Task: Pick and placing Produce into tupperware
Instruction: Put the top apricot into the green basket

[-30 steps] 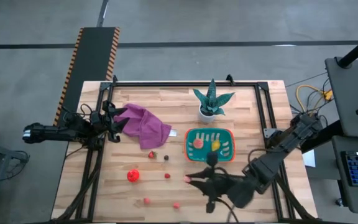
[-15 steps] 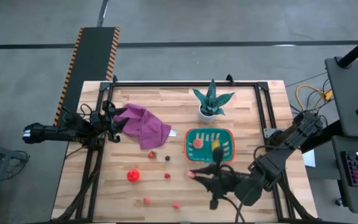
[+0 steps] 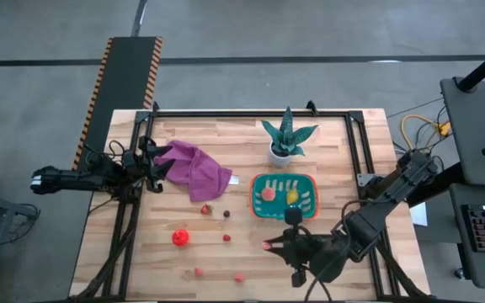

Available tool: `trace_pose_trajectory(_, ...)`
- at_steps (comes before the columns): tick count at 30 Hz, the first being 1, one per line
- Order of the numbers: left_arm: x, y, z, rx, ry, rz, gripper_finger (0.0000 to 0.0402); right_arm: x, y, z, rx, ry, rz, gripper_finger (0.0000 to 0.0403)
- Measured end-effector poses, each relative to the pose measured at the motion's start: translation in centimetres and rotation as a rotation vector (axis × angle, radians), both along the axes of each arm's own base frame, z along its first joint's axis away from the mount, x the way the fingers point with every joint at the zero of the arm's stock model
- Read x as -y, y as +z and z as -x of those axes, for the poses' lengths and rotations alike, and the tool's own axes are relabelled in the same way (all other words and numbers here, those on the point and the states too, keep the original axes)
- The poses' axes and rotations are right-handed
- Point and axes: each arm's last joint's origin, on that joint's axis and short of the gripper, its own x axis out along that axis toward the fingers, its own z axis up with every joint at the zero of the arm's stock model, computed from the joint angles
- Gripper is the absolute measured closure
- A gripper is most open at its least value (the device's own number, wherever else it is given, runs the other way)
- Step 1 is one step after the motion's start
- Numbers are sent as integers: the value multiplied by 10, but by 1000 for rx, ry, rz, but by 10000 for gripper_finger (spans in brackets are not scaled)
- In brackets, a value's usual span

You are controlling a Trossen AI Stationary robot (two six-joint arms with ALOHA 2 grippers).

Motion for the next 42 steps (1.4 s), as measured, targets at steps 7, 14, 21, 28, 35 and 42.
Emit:
trace_pose_trajectory(7, 0, 0, 0, 0, 0, 0, 203, 5, -16, 12, -52, -19, -158, 356)
trace_pose_trajectory(14, 0, 0, 0, 1, 0, 0, 203, 4, -35, 19, -104, 59, -270, 356)
trace_pose_trajectory(21, 0, 0, 0, 0, 0, 0, 203, 17, -72, 25, -150, -19, -340, 356)
trace_pose_trajectory(28, 0, 0, 0, 5, 0, 0, 203, 68, -100, 29, -193, -190, -410, 356)
trace_pose_trajectory(35, 0, 1, 0, 8, 4, 1, 203, 123, -97, 43, -139, -375, -476, 356)
trace_pose_trajectory(42, 0, 1, 0, -3, 18, -31, 203, 158, -108, 52, -176, -599, -547, 356)
